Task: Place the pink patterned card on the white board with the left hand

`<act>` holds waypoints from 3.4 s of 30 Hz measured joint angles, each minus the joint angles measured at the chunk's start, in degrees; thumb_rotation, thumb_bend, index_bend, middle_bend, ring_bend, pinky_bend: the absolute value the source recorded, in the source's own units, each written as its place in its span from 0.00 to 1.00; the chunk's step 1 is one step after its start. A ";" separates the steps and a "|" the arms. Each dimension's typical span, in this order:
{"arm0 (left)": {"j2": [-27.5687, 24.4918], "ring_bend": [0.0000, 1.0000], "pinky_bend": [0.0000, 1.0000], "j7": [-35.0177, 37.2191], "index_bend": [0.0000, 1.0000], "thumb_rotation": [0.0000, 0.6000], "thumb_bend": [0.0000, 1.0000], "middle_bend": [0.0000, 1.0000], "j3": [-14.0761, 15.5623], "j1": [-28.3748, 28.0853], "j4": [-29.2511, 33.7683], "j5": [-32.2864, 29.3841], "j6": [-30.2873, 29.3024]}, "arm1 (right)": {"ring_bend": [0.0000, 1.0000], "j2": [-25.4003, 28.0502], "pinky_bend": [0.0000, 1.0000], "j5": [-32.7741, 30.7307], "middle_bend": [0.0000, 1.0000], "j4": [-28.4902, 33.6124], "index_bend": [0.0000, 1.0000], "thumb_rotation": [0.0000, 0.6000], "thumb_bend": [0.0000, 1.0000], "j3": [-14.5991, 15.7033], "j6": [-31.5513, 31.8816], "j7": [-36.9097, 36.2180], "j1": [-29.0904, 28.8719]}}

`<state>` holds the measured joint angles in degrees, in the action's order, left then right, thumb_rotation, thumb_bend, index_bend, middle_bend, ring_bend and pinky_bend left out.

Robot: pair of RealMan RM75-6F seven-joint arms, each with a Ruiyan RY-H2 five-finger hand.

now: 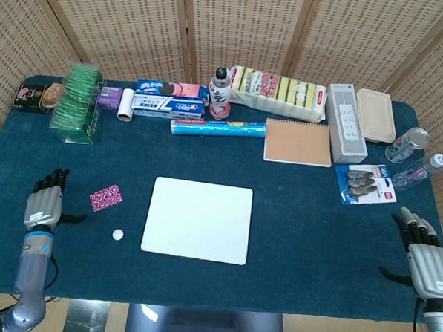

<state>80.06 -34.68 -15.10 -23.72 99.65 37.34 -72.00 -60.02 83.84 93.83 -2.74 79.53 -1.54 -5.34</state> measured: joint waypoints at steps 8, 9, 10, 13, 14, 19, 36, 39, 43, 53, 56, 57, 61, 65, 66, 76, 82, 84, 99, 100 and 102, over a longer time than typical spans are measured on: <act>4.99 0.00 0.05 -5.78 0.25 1.00 0.06 0.00 -2.85 -5.60 -1.11 -8.56 -2.88 | 0.00 0.30 0.00 -0.34 0.00 -0.02 0.03 1.00 0.00 -0.09 -0.24 -0.61 -0.08; 5.29 0.00 0.05 -6.17 0.26 1.00 0.06 0.00 -2.92 -5.98 -1.30 -9.24 -2.95 | 0.00 0.35 0.00 -0.41 0.00 -0.05 0.03 1.00 0.00 -0.11 -0.35 -0.79 -0.12; 5.50 0.00 0.05 -6.35 0.26 1.00 0.06 0.00 -2.94 -6.25 -1.49 -9.72 -2.95 | 0.00 0.39 0.00 -0.46 0.00 -0.06 0.03 1.00 0.00 -0.12 -0.47 -0.90 -0.16; 6.16 0.00 0.05 -6.52 0.26 1.00 0.07 0.00 -2.94 -6.90 -2.49 -10.87 -2.76 | 0.00 0.63 0.00 -0.47 0.00 -0.04 0.03 1.00 0.00 -0.09 -0.66 -1.30 -0.23; 6.31 0.00 0.05 -6.50 0.26 1.00 0.07 0.00 -2.91 -7.05 -2.83 -11.10 -2.62 | 0.00 0.68 0.00 -0.45 0.00 -0.03 0.03 1.00 0.00 -0.07 -0.69 -1.37 -0.24; 7.17 0.00 0.05 -6.14 0.28 1.00 0.11 0.00 -2.67 -7.78 -4.97 -11.90 -1.33 | 0.00 0.89 0.00 -0.39 0.00 0.03 0.03 1.00 0.00 0.03 -0.84 -1.71 -0.26; 9.69 0.00 0.05 -2.56 0.29 1.00 0.13 0.00 -1.66 -9.06 -10.27 -12.08 2.03 | 0.00 1.45 0.00 -0.62 0.00 0.24 0.03 1.00 0.00 0.20 -1.51 -2.52 -0.44; 9.79 0.00 0.05 -2.35 0.29 1.00 0.14 0.00 -1.64 -9.21 -10.70 -12.34 2.05 | 0.00 1.54 0.00 -0.83 0.00 0.26 0.03 1.00 0.00 0.14 -1.53 -2.63 -0.42; 9.75 0.00 0.05 -2.15 0.29 1.00 0.14 0.00 -1.66 -9.32 -11.08 -12.69 2.46 | 0.00 1.65 0.00 -1.08 0.00 0.32 0.03 1.00 0.00 0.07 -1.68 -2.62 -0.47; 10.03 0.00 0.05 -1.80 0.33 1.00 0.14 0.00 -1.36 -9.86 -11.94 -13.33 3.51 | 0.00 1.80 0.00 -1.58 0.00 0.51 0.03 1.00 0.00 0.02 -1.95 -2.49 -0.50; 9.90 0.00 0.05 -1.55 0.37 1.00 0.15 0.00 -1.38 -9.87 -11.66 -13.31 3.46 | 0.00 1.87 0.00 -1.63 0.00 0.51 0.03 1.00 0.00 0.00 -1.95 -2.55 -0.49; 9.85 0.00 0.05 -1.60 0.38 1.00 0.16 0.00 -1.30 -9.89 -11.60 -13.28 3.34 | 0.00 1.91 0.00 -1.64 0.00 0.52 0.03 1.00 0.00 0.00 -1.98 -2.61 -0.49; 9.84 0.00 0.05 -1.98 0.40 1.00 0.17 0.00 -1.15 -10.07 -11.56 -13.69 3.11 | 0.00 2.06 0.00 -1.78 0.00 0.61 0.03 1.00 0.00 -0.02 -2.07 -2.77 -0.49; 10.05 0.00 0.05 -2.25 0.41 1.00 0.18 0.00 -0.99 -10.29 -11.68 -13.93 2.93 | 0.00 2.22 0.00 -1.84 0.00 0.72 0.03 1.00 0.00 0.00 -2.17 -2.94 -0.48; 10.11 0.00 0.05 -2.27 0.41 1.00 0.18 0.00 -0.98 -10.35 -11.73 -13.93 2.82 | 0.00 2.24 0.00 -1.89 0.00 0.74 0.03 1.00 0.00 -0.01 -2.19 -2.97 -0.49; 8.75 0.00 0.05 -1.26 0.41 1.00 0.18 0.00 -1.28 -10.12 -9.70 -12.69 1.98 | 0.00 2.42 0.00 -2.02 0.00 0.77 0.03 1.00 0.00 0.00 -2.38 -3.02 -0.52; 7.28 0.00 0.05 -0.41 0.41 1.00 0.18 0.00 -1.40 -9.95 -7.49 -10.84 1.40 | 0.00 2.45 0.00 -2.19 0.00 0.88 0.03 1.00 0.00 0.01 -2.51 -2.84 -0.54; 7.04 0.00 0.05 -0.13 0.41 1.00 0.18 0.00 -1.41 -10.01 -6.98 -10.01 1.39 | 0.00 2.43 0.00 -2.32 0.00 0.90 0.03 1.00 0.00 -0.02 -2.61 -2.76 -0.57; 7.31 0.00 0.05 -4.55 0.41 1.00 0.18 0.00 1.05 -15.57 -1.53 3.86 3.12 | 0.00 2.51 0.00 -2.94 0.00 0.97 0.03 1.00 0.00 -0.10 -3.26 -2.51 -0.80; 7.64 0.00 0.05 -5.72 0.41 1.00 0.18 0.00 1.21 -16.18 -1.30 3.96 3.06 | 0.00 2.52 0.00 -3.00 0.00 0.94 0.03 1.00 0.00 -0.11 -3.26 -2.56 -0.78; 8.73 0.00 0.05 -8.76 0.41 1.00 0.17 0.00 1.61 -17.71 -0.99 3.92 2.94 | 0.00 2.60 0.00 -3.16 0.00 0.89 0.03 1.00 0.00 -0.18 -3.41 -2.75 -0.83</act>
<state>88.79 -43.44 -13.49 -41.43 98.66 41.25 -69.05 -57.42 80.68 94.72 -2.92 76.12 -4.29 -6.17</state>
